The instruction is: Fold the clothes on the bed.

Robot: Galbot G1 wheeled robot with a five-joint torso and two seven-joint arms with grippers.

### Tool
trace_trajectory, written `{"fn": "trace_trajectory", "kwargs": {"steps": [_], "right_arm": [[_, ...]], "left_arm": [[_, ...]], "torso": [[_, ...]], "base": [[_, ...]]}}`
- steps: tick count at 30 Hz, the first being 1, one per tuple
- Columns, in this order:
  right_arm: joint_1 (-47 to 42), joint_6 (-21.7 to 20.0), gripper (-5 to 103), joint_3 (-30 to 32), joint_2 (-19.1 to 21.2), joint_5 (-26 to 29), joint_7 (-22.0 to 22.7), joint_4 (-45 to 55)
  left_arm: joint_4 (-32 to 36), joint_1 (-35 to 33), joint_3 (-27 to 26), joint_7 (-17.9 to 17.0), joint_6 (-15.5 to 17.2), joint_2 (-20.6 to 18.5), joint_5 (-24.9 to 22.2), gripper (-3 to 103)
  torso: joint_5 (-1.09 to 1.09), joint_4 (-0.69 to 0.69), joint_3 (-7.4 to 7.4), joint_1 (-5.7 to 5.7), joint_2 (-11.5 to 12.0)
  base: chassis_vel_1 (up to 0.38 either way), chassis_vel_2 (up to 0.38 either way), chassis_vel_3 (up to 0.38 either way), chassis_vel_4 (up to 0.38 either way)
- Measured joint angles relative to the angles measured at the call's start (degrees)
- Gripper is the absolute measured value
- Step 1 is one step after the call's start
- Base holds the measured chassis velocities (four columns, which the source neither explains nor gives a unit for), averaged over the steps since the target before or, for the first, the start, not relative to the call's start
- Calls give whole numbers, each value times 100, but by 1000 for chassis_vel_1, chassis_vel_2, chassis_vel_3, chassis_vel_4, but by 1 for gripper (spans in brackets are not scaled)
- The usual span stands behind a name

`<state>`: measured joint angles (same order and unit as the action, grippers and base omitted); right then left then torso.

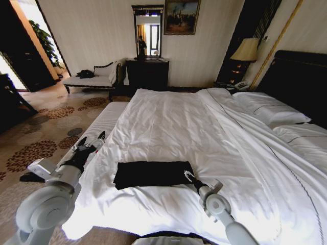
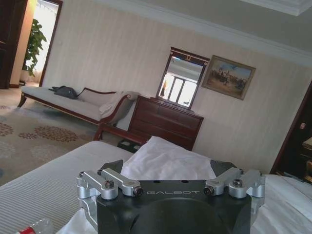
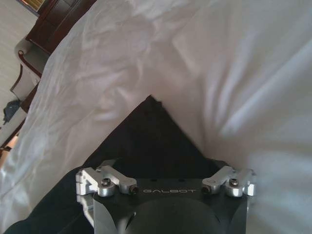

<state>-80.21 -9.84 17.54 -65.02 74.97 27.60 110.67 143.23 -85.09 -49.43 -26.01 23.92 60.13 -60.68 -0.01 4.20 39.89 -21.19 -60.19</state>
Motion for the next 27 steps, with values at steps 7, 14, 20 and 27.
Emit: {"fn": "trace_trajectory", "kwargs": {"steps": [7, 14, 20, 27], "right_arm": [[-24, 81, 66, -15, -79, 17, -4, 72], [-1, 115, 44, 87, -107, 117, 2, 121], [82, 171, 23, 140, -178, 144, 5, 89], [91, 179, 5, 346, 68, 291, 32, 275]], "left_arm": [[5, -77, -49, 3, -15, 30, 62, 100], [5, -61, 21, 3, -17, 111, 173, 100], [5, -56, 63, 3, -53, 165, 240, 100], [4, -54, 12, 2, -109, 150, 246, 100]], "torso": [[1, 0, 0, 0, 0], [1, 0, 0, 0, 0], [1, 0, 0, 0, 0], [2, -2, 0, 0, 0]], "base": [[0, 0, 0, 0], [0, 0, 0, 0], [0, 0, 0, 0], [0, 0, 0, 0]]}}
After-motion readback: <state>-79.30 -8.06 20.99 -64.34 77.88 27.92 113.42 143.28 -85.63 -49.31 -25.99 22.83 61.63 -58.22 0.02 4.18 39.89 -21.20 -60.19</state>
